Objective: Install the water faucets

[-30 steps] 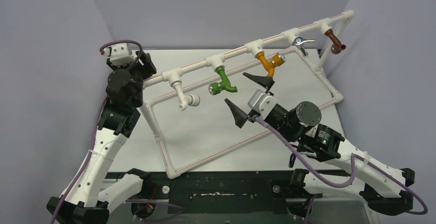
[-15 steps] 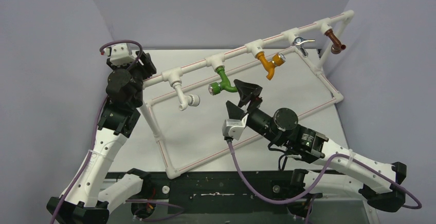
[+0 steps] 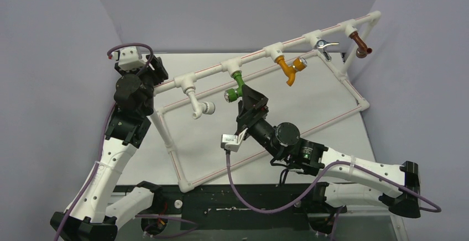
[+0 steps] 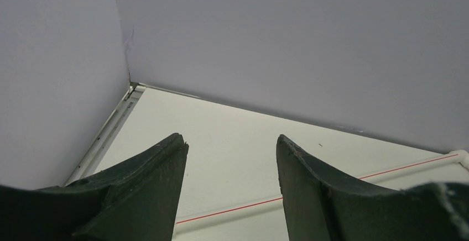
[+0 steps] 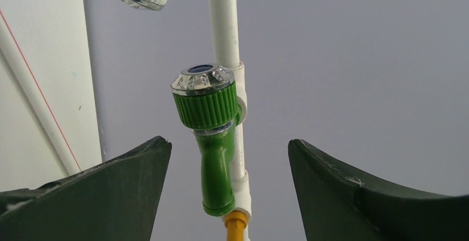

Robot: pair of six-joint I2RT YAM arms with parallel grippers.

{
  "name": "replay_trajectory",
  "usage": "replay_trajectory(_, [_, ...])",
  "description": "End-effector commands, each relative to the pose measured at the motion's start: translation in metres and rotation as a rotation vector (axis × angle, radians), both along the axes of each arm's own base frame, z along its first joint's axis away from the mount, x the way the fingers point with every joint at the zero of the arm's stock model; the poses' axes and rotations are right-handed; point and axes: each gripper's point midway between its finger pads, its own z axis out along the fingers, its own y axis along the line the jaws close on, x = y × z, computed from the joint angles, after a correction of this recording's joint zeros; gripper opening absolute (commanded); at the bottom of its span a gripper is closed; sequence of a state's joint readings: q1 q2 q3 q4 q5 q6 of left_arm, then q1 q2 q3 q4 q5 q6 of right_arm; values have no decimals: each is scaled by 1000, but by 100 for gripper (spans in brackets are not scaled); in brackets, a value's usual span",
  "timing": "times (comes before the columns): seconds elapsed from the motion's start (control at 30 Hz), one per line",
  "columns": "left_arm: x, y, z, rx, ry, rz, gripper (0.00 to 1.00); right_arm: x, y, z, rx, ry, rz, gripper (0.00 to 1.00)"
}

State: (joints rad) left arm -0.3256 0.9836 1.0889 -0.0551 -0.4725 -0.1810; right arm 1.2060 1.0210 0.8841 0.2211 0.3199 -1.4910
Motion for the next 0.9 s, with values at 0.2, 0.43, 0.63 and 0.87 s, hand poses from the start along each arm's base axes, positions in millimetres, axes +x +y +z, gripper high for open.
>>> replay_trajectory(0.2, [-9, -8, -94, 125, 319, -56, 58, 12, -6, 26, 75, -79, -95, 73])
replay_trajectory(0.43, [-9, -9, -94, 125, 320, -60, 58, 24, -8, 20, 98, -44, -108, 63])
replay_trajectory(0.63, [-9, -9, -95, 125, 320, -60, 58, 28, -7, 21, 134, -18, -103, 46])
replay_trajectory(0.87, [-8, -9, -94, 125, 320, -60, 58, 29, -3, 24, 183, 4, -87, 13])
